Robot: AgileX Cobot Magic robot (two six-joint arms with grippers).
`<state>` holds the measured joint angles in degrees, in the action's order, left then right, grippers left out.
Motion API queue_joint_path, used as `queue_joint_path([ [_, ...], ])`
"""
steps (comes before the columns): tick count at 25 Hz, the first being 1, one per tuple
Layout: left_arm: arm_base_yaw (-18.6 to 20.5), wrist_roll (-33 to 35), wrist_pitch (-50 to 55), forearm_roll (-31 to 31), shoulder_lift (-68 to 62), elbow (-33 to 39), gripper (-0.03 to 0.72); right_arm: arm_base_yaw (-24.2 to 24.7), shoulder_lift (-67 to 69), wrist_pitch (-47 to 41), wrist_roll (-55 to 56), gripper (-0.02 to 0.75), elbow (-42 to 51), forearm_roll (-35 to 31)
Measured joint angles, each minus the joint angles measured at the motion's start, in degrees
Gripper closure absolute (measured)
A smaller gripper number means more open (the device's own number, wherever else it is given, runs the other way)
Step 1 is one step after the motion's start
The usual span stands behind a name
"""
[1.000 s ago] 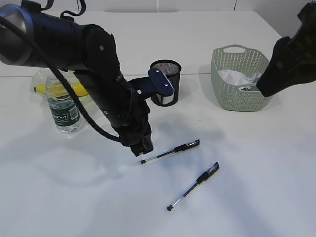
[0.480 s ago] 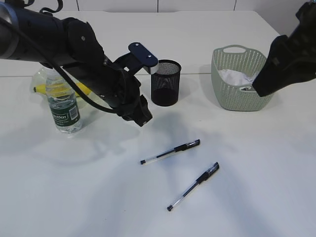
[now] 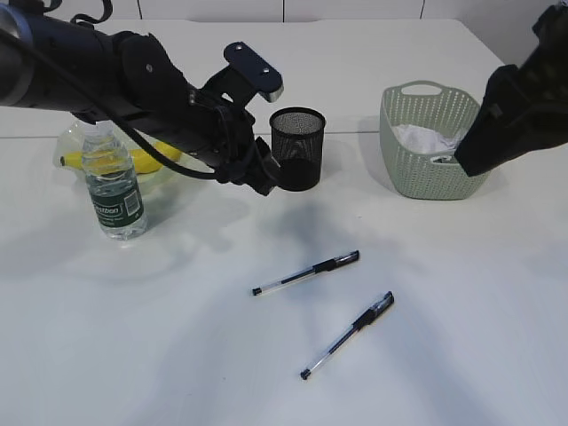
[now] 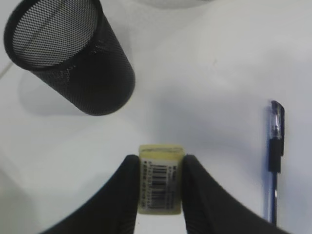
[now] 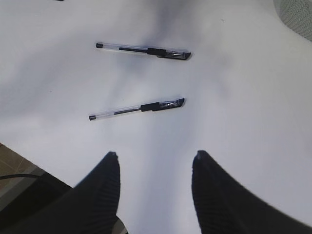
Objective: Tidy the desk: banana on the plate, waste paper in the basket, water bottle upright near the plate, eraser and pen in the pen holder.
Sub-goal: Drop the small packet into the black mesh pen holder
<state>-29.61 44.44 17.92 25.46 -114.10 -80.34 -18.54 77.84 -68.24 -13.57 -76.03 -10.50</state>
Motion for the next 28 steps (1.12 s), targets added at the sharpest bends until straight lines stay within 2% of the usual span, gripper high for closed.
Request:
queue_joint_path([
  [14, 0.11, 0.22, -11.08, 0.6, -1.24, 0.0, 0.491, 0.0, 0.0, -0.47, 1.32, 0.381, 0.0, 0.0],
  [28, 3.25, -0.07, -19.28, 1.87, -4.52, 0.0, 0.491, 0.0, 0.0, -0.47, 2.61, 0.381, 0.0, -0.12],
])
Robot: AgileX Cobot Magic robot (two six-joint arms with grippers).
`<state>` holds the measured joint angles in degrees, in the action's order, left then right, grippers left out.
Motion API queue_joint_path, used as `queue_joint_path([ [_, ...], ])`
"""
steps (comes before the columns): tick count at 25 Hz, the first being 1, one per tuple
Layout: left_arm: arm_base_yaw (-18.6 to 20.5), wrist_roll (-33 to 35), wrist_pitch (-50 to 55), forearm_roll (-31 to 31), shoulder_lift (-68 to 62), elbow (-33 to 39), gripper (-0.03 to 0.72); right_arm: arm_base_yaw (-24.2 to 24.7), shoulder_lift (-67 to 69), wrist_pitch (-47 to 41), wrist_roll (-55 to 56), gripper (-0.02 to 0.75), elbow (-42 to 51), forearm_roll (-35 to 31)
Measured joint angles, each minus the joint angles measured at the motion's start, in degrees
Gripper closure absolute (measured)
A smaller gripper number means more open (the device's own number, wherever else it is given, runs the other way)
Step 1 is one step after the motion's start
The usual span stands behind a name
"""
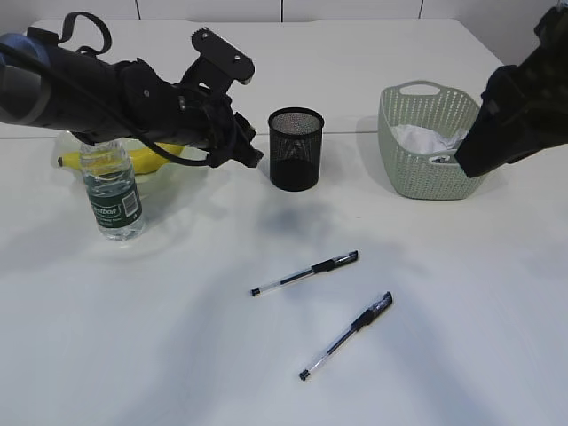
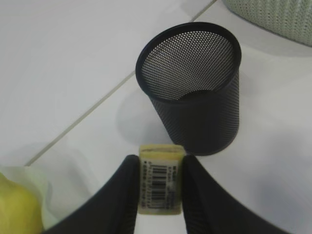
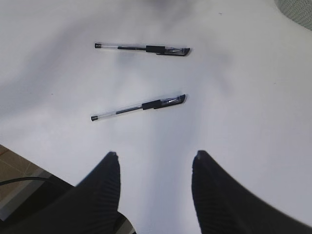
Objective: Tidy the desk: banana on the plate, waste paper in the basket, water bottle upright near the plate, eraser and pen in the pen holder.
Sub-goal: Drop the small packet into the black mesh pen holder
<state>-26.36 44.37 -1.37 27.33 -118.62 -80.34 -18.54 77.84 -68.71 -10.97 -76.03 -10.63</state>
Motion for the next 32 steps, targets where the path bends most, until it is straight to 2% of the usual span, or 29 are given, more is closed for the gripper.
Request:
queue_joint_path([
  [10, 0.0, -3.8, -0.42, 1.67, -4.97, -7.51, 0.491, 0.0, 1.14, -0.11, 0.13, 0.381, 0.0, -0.93],
  [32, 0.0, -4.01, 3.02, 12.13, -10.18, -18.26, 0.491, 0.0, 1.14, -1.34, 0.21, 0.381, 0.0, -1.19],
])
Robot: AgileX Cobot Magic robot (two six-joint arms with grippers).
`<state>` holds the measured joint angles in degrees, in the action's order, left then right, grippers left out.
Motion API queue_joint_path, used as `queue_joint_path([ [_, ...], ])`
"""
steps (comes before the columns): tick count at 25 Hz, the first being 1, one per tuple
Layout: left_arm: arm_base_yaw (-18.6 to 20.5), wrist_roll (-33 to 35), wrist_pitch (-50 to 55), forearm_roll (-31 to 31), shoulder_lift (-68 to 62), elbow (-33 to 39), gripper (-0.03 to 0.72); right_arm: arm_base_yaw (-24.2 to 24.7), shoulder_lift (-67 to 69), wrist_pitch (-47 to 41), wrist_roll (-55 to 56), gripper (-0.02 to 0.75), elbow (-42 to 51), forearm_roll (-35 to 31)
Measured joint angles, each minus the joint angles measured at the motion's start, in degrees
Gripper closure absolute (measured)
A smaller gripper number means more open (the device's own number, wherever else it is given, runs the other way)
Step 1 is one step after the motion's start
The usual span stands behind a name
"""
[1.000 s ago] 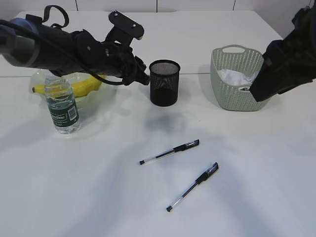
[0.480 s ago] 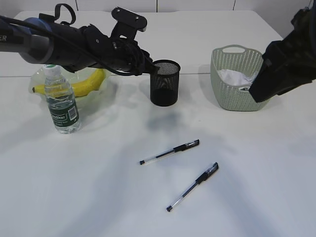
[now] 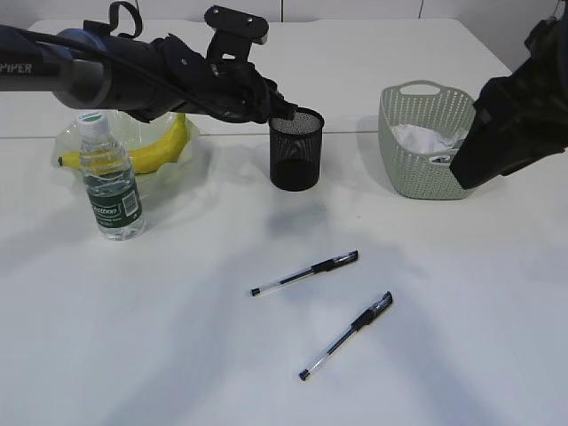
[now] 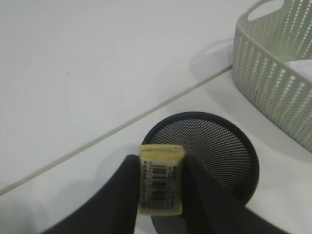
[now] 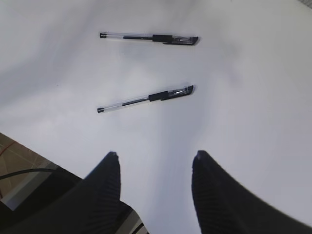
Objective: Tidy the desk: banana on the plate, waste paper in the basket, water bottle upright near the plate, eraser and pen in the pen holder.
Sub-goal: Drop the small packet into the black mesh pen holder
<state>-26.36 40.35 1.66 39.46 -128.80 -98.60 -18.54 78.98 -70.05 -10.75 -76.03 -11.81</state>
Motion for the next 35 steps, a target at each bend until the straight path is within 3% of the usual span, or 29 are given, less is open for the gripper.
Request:
queue_joint_path([
  [27, 0.0, 0.0, 1.68, 4.24, -1.88, -4.87, 0.491, 0.0, 0.0, -0.92, 0.0, 0.381, 0.0, -0.32],
  [35, -1.52, 0.0, 1.78, 4.34, -3.96, -5.49, 0.508, 0.0, 0.0, -0.96, 0.0, 0.381, 0.0, -0.32],
])
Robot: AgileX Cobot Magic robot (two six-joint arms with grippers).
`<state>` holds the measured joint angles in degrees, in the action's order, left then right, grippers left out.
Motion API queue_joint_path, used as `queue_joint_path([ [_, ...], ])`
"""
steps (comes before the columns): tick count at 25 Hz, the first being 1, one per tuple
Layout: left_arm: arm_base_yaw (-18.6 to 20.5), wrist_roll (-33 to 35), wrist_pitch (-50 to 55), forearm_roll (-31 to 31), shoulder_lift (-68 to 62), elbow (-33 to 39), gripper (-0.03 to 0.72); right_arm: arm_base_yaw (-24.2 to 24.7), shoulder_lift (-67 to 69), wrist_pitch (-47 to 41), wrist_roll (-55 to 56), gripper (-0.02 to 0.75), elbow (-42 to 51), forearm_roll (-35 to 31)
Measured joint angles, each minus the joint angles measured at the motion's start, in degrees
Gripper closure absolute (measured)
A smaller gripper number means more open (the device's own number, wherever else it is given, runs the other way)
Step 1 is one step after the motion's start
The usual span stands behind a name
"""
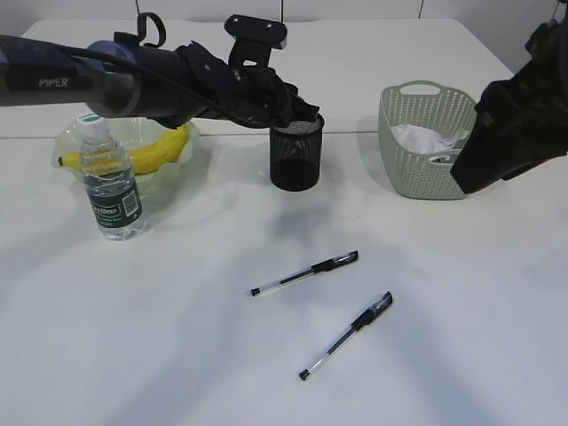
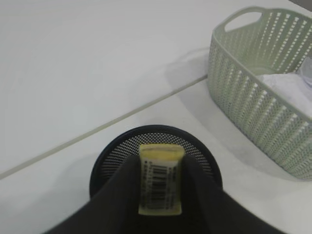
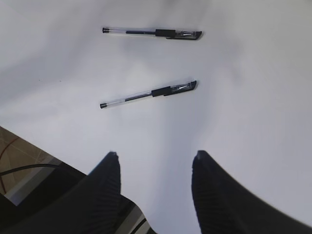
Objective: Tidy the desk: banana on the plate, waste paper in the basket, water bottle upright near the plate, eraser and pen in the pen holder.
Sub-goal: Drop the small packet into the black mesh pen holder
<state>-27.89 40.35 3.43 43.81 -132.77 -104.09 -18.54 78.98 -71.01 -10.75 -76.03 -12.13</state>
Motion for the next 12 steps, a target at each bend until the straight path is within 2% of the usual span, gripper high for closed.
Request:
queue_joint_path([
  [12, -0.09, 0.0, 0.29, 1.17, -2.72, -2.76, 0.509, 0.0, 0.0, 0.0, 0.0, 0.381, 0.0, 0.0],
])
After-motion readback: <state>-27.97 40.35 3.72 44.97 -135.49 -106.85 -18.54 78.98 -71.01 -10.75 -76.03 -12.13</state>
